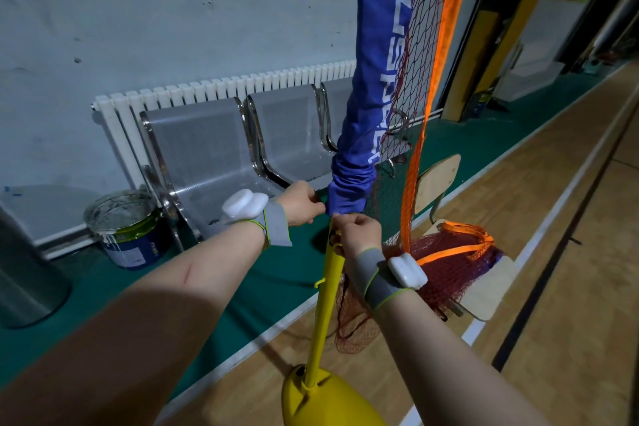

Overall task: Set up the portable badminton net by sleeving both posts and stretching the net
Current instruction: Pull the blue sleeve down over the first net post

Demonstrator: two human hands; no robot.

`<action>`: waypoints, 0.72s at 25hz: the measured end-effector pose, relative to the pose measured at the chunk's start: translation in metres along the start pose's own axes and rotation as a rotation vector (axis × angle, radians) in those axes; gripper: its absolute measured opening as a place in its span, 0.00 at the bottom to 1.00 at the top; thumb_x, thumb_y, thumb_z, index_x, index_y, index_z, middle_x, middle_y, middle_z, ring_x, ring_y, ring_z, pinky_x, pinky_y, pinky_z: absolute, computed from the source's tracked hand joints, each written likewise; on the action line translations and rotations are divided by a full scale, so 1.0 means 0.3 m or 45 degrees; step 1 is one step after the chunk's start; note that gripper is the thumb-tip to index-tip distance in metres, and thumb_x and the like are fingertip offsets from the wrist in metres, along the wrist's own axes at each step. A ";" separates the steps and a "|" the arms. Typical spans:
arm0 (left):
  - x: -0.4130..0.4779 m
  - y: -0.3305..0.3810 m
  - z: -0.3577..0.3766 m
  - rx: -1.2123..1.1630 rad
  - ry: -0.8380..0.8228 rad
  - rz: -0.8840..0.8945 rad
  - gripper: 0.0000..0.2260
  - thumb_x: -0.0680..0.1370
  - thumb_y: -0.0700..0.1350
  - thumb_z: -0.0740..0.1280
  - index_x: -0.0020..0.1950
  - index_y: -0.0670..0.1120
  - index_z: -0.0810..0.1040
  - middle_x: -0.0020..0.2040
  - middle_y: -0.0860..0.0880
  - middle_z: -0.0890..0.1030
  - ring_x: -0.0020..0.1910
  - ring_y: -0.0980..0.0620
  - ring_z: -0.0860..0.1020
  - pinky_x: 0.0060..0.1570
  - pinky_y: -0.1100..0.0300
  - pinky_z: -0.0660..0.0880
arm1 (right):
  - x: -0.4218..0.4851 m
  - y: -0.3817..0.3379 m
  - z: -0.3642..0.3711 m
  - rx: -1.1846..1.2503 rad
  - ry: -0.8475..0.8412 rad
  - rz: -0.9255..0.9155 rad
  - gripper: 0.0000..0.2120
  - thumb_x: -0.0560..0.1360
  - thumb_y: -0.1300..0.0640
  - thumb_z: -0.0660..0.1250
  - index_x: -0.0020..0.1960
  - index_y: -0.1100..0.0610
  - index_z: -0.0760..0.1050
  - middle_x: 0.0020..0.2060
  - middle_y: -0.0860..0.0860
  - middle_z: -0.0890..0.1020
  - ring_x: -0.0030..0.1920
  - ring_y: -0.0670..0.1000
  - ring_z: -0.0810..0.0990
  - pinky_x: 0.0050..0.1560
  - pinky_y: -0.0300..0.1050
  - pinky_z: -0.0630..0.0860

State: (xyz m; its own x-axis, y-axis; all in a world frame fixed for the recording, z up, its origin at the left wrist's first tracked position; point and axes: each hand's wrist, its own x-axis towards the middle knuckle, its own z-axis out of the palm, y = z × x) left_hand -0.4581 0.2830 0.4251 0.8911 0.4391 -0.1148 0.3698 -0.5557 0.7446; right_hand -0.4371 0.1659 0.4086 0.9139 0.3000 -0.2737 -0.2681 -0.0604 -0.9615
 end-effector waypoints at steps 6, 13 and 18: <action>-0.009 0.009 -0.001 -0.028 0.196 0.099 0.09 0.72 0.34 0.64 0.35 0.43 0.69 0.28 0.50 0.70 0.32 0.49 0.70 0.33 0.61 0.67 | 0.026 -0.038 -0.066 -0.402 0.181 -0.394 0.15 0.72 0.57 0.69 0.33 0.54 0.64 0.28 0.48 0.71 0.34 0.52 0.73 0.41 0.43 0.68; -0.085 0.056 0.016 -0.290 0.369 0.199 0.04 0.74 0.34 0.65 0.41 0.40 0.73 0.26 0.51 0.66 0.23 0.60 0.64 0.24 0.72 0.61 | 0.049 -0.077 -0.055 -0.530 0.027 -0.528 0.15 0.72 0.53 0.69 0.30 0.58 0.74 0.31 0.56 0.81 0.35 0.54 0.78 0.39 0.42 0.71; -0.096 0.039 0.058 -0.303 0.491 0.114 0.05 0.75 0.34 0.66 0.39 0.39 0.73 0.24 0.51 0.65 0.17 0.61 0.64 0.22 0.72 0.60 | 0.083 -0.061 -0.056 -0.533 0.032 -0.508 0.13 0.74 0.58 0.65 0.38 0.68 0.78 0.37 0.63 0.83 0.42 0.62 0.80 0.45 0.48 0.76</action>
State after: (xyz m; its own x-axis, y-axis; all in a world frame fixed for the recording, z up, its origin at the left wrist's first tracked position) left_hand -0.4748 0.2515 0.4258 0.7368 0.6527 0.1764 0.1852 -0.4457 0.8758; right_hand -0.4042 0.1583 0.4189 0.9277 0.3548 0.1162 0.2374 -0.3205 -0.9170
